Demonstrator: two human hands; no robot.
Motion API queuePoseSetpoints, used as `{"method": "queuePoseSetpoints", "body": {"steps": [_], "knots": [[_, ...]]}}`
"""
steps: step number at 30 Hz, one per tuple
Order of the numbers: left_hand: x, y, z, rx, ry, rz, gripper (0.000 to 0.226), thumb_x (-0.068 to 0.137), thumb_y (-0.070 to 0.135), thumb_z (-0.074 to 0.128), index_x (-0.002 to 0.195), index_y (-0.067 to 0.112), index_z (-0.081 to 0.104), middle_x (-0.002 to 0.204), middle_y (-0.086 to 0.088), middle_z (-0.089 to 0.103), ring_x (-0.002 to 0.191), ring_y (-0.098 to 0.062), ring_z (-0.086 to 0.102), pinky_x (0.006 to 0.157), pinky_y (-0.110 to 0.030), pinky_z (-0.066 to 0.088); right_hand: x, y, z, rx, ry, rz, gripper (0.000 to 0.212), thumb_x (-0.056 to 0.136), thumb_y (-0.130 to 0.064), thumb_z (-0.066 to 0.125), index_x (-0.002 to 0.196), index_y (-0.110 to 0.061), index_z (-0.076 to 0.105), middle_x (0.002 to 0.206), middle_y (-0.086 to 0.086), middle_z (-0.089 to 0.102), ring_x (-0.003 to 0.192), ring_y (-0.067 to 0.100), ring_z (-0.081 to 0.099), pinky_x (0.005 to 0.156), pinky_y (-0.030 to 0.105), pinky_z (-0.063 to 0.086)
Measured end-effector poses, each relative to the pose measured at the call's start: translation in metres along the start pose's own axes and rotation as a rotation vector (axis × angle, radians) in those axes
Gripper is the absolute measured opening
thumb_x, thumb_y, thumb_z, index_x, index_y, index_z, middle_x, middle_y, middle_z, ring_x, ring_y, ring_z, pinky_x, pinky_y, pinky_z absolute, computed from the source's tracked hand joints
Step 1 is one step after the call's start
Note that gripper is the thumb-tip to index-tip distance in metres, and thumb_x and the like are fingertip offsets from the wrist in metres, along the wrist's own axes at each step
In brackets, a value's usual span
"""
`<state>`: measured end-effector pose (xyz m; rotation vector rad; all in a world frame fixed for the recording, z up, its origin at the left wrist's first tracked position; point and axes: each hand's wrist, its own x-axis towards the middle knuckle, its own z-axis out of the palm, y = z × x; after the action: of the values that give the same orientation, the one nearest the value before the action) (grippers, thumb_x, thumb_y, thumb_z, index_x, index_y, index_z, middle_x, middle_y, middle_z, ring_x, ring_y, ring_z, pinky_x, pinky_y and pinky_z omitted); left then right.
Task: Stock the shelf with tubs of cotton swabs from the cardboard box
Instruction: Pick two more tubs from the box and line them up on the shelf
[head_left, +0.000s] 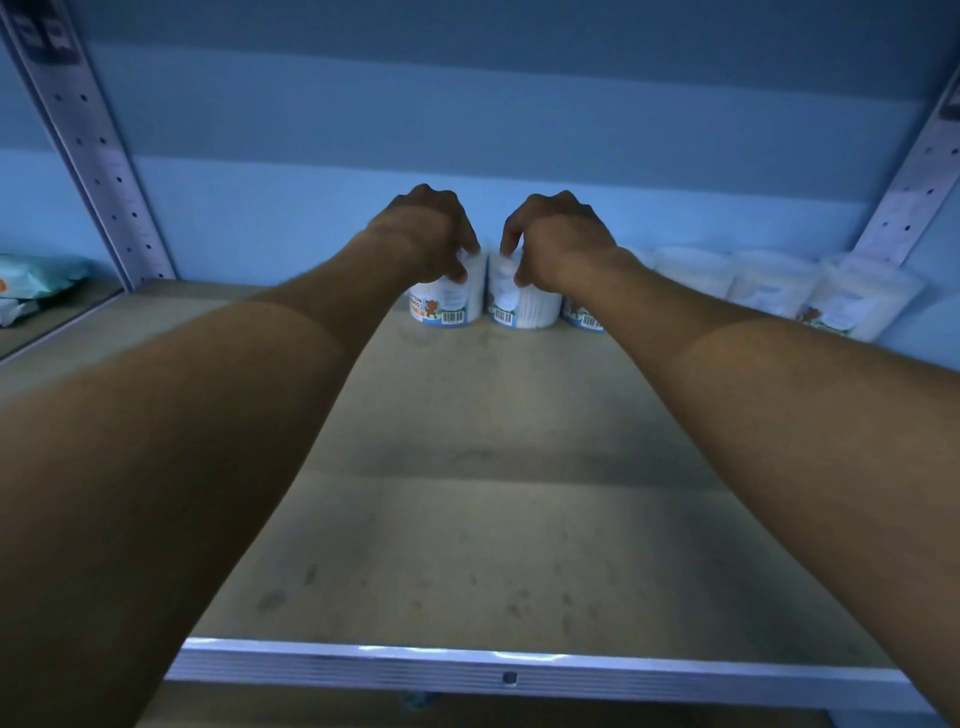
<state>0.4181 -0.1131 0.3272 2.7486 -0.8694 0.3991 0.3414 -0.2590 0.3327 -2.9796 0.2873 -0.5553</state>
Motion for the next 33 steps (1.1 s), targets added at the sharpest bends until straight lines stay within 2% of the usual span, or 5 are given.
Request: {"method": "queuePoseSetpoints", "body": {"steps": [4,13,18,28,33], "knots": [[0.002,0.001,-0.001,-0.027,0.005,-0.020,0.041,0.076,0.025,0.084,0.115,0.026,0.072,0.126,-0.001,0.064,0.116,-0.024,0.056,0.096,-0.038,0.050,0.002,0.000,-0.001,0.008,-0.020,0.013,0.037,0.084,-0.009,0.074,0.116,-0.026,0.070,0.128,0.007,0.056,0.111,0.028,0.060,0.083,0.029,0.046],[-0.002,0.010,-0.002,0.009,-0.047,-0.046,0.047,0.080,0.024,0.080,0.125,0.027,0.067,0.135,-0.005,0.056,0.124,-0.025,0.052,0.101,-0.033,0.043,-0.007,-0.002,0.013,0.064,0.026,0.046,0.042,0.086,-0.005,0.061,0.126,-0.018,0.062,0.133,0.013,0.056,0.125,0.032,0.054,0.102,0.033,0.043],[-0.019,0.023,-0.020,0.014,-0.156,-0.080,0.079,0.083,0.042,0.073,0.151,0.026,0.036,0.155,-0.002,0.037,0.142,-0.022,0.035,0.113,-0.036,0.035,-0.019,-0.003,-0.004,0.084,-0.004,0.037,0.056,0.088,-0.022,0.070,0.139,-0.033,0.049,0.137,0.004,0.048,0.126,0.028,0.051,0.097,0.036,0.043],[-0.101,0.039,-0.067,-0.141,-0.147,-0.109,0.065,0.073,0.039,0.081,0.132,0.032,0.055,0.134,0.007,0.055,0.116,-0.018,0.057,0.095,-0.032,0.048,-0.110,0.005,-0.060,0.056,-0.108,-0.027,0.055,0.086,-0.036,0.072,0.137,-0.037,0.051,0.136,0.000,0.050,0.124,0.026,0.051,0.082,0.034,0.039],[-0.156,0.064,-0.083,-0.137,-0.176,-0.038,0.069,0.076,0.047,0.078,0.138,0.037,0.050,0.137,0.011,0.053,0.123,-0.015,0.052,0.099,-0.030,0.045,-0.163,0.005,-0.083,0.066,-0.141,-0.022,0.057,0.086,-0.039,0.073,0.137,-0.039,0.048,0.134,-0.002,0.048,0.125,0.024,0.050,0.092,0.036,0.044]]}}
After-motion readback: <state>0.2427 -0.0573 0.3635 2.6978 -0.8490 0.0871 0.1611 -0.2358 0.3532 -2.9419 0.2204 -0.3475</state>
